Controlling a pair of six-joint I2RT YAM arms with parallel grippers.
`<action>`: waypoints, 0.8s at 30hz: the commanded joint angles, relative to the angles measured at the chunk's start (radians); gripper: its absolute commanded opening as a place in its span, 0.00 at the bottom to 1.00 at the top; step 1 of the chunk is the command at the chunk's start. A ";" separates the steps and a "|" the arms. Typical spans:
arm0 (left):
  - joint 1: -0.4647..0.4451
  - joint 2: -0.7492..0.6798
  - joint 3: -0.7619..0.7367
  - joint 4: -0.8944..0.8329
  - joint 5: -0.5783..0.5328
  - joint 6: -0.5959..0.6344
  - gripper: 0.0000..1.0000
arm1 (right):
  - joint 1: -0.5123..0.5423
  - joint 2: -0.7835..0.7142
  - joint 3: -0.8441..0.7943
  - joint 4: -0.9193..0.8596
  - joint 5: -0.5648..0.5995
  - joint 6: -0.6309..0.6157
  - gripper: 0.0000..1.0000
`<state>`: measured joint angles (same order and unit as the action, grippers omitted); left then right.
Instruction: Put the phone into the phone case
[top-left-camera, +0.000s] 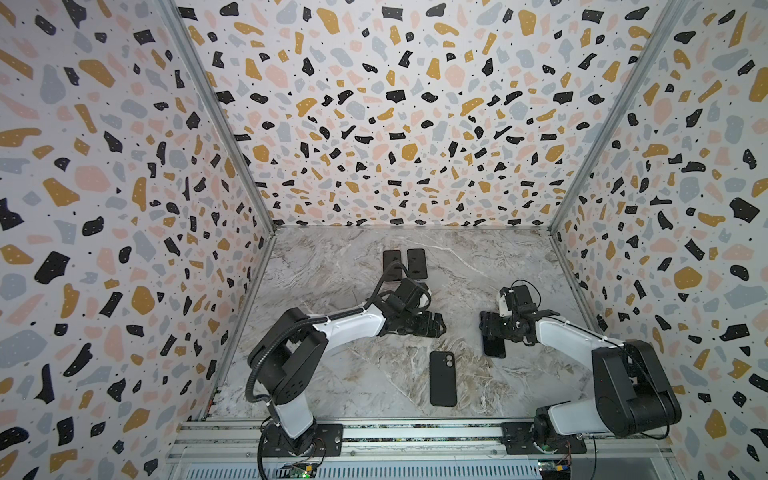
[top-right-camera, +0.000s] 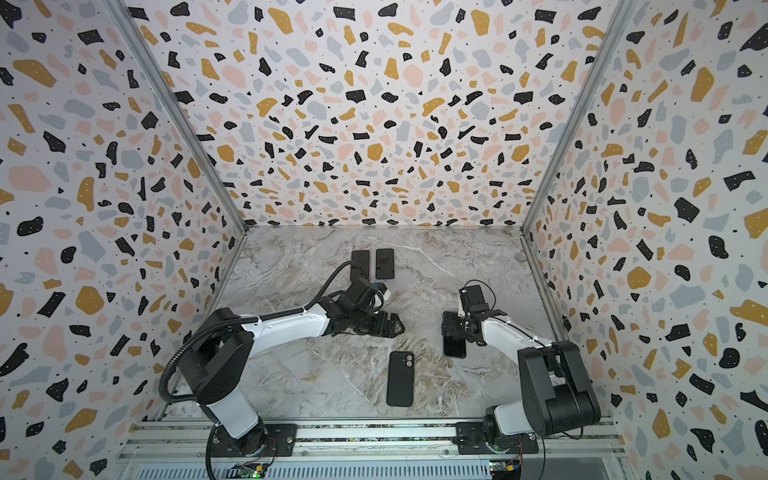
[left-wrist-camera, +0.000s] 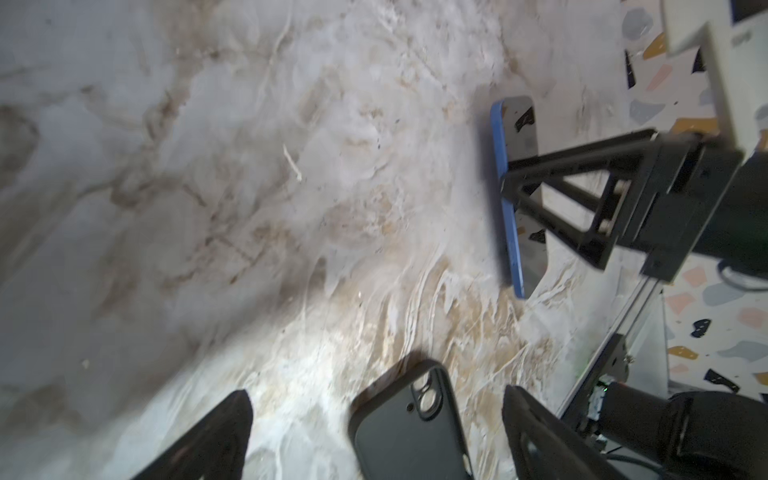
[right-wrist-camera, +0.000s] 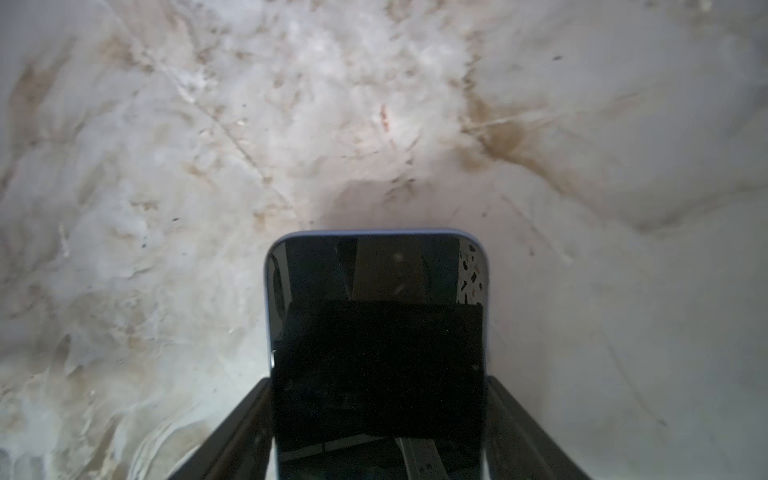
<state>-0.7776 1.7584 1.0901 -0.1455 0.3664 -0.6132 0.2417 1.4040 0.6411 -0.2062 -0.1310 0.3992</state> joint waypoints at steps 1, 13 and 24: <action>-0.003 0.069 0.078 0.128 0.095 -0.065 0.92 | 0.026 -0.043 -0.014 0.065 -0.063 0.010 0.53; -0.005 0.347 0.310 0.250 0.194 -0.150 0.82 | 0.048 -0.090 -0.082 0.162 -0.170 -0.001 0.51; -0.015 0.433 0.327 0.353 0.257 -0.187 0.64 | 0.048 -0.085 -0.107 0.203 -0.202 0.003 0.49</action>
<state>-0.7841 2.1750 1.3945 0.1371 0.5831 -0.7818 0.2848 1.3399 0.5354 -0.0364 -0.3073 0.3996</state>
